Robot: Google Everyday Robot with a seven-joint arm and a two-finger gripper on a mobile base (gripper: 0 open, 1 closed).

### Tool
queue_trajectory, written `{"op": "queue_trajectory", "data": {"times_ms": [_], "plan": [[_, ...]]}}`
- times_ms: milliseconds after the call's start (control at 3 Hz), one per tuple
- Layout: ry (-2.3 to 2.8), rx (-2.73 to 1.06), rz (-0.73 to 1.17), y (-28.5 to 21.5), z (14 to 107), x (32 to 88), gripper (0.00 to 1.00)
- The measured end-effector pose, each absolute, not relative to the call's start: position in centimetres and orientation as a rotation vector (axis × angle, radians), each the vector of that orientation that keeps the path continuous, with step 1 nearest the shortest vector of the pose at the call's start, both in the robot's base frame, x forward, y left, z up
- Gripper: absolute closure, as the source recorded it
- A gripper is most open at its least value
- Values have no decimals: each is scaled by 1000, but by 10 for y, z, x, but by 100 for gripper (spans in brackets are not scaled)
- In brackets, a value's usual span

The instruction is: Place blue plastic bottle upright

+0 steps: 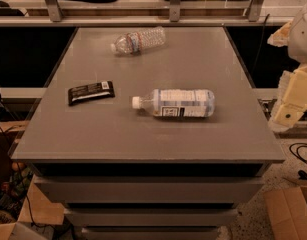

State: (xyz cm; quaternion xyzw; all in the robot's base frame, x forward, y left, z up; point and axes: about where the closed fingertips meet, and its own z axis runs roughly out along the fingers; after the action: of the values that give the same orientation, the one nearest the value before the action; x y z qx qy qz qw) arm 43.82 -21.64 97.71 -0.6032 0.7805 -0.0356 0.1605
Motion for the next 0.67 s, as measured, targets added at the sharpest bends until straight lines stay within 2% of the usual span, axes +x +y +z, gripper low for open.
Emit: {"op": "queue_trajectory", "data": {"times_ms": [667], "plan": [[2180,-1796,-84,-186,971,453,0]]}}
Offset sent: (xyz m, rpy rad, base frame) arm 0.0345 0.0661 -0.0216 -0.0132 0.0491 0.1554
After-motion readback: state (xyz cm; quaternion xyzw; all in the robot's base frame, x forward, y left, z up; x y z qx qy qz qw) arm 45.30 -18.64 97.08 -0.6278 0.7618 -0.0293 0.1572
